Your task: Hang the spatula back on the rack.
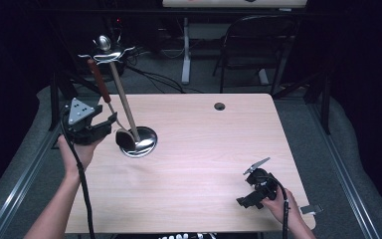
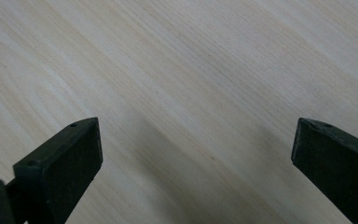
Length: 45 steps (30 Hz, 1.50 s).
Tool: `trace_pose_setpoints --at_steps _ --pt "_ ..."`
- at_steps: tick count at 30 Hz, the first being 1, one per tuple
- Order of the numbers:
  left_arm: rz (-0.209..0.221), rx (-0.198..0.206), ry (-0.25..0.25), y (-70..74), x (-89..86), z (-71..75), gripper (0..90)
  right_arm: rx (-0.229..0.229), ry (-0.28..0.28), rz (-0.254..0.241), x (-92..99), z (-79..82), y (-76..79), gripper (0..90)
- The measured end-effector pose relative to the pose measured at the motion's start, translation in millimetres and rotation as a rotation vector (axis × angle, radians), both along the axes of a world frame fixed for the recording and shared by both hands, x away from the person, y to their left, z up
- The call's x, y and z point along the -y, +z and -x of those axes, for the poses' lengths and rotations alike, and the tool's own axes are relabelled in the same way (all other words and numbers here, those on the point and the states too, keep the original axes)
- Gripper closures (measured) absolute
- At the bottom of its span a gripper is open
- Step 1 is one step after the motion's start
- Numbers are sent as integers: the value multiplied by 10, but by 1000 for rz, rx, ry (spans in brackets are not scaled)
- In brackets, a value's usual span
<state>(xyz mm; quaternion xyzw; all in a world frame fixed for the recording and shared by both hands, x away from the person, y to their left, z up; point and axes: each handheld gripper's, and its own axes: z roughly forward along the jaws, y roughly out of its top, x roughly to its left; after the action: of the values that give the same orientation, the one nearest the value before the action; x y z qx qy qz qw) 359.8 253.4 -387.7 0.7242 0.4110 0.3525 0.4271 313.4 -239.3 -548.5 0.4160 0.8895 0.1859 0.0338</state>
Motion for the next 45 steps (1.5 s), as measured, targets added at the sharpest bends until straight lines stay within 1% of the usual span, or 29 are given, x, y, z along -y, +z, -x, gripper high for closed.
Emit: trace_pose_setpoints --at_steps 2,5,8,9,11,13,14,16,18,21,22,24,25,26,27,28,29,30,32,33,34,36,37,38,39,41,43,44,45 --pt "3 -3 -3 -3 -16 16 351 0 0 0 0 0 1 15" --pt "-8 -35 -11 -17 -56 74 269 8 -20 -22 -6 7 -13 15" --pt "-13 -49 -12 -29 -72 102 207 7 -23 -29 -9 9 -13 15" --pt "-19 -56 -9 -43 -91 131 191 5 -9 -4 -1 1 0 15" --pt "-19 -65 -6 -58 -113 161 160 8 -10 -4 -2 2 2 15" --pt "-21 -66 -5 -67 -125 177 153 6 -13 -14 -4 4 0 15" --pt "-17 -74 -1 -87 -151 212 144 11 -25 -33 -6 9 -10 15" --pt "-16 -80 3 -101 -164 237 139 11 -25 -33 -6 8 -10 15" --pt "-31 -95 12 -136 -187 293 104 20 -31 -41 -5 10 -3 14" --pt "-39 -105 16 -163 -204 338 86 23 -29 -35 -2 9 1 14" --pt "-36 -114 18 -196 -220 385 85 20 -22 -22 2 5 13 14" --pt "-36 -118 21 -217 -223 406 77 23 -20 -15 6 5 21 14" --pt "-44 -140 17 -269 -224 437 70 21 -19 -22 6 5 24 14" --pt "-44 -140 17 -269 -224 437 65 24 -20 -18 8 5 27 14" --pt "-45 -151 17 -302 -219 449 65 24 -20 -18 8 5 27 14" --pt "-57 -171 13 -366 -215 475 57 32 -29 -36 4 13 21 14" --pt "-64 -185 13 -395 -212 488 51 28 -17 -18 11 8 35 14" --pt "-60 -193 12 -429 -210 500 44 25 -19 -33 8 13 33 14" --pt "-58 -201 10 -460 -210 514 36 26 -19 -32 9 12 35 14" --pt "-61 -210 9 -489 -209 525 33 29 -17 -16 13 8 37 14" --pt "-60 -234 9 -550 -204 548 27 28 -18 -17 11 8 36 14" --pt "-64 -255 8 -618 -196 575 23 23 -18 -24 5 11 33 14" --pt "-67 -260 6 -656 -191 587 21 27 -21 -25 3 15 32 14" --pt "-67 -260 6 -656 -191 587 17 30 -19 -18 5 15 36 14" --pt "-69 -270 8 -696 -187 600 17 30 -19 -18 5 15 36 14" --pt "-70 -290 7 -773 -177 619 12 34 -20 -20 4 17 39 14" --pt "-72 -333 -3 -889 -154 635 4 29 -20 -21 1 15 34 14" --pt "-72 -333 -3 -889 -154 635 3 29 -20 -21 1 15 34 14" --pt "-76 -346 -6 -929 -139 639 3 25 -23 -34 -4 18 29 14"
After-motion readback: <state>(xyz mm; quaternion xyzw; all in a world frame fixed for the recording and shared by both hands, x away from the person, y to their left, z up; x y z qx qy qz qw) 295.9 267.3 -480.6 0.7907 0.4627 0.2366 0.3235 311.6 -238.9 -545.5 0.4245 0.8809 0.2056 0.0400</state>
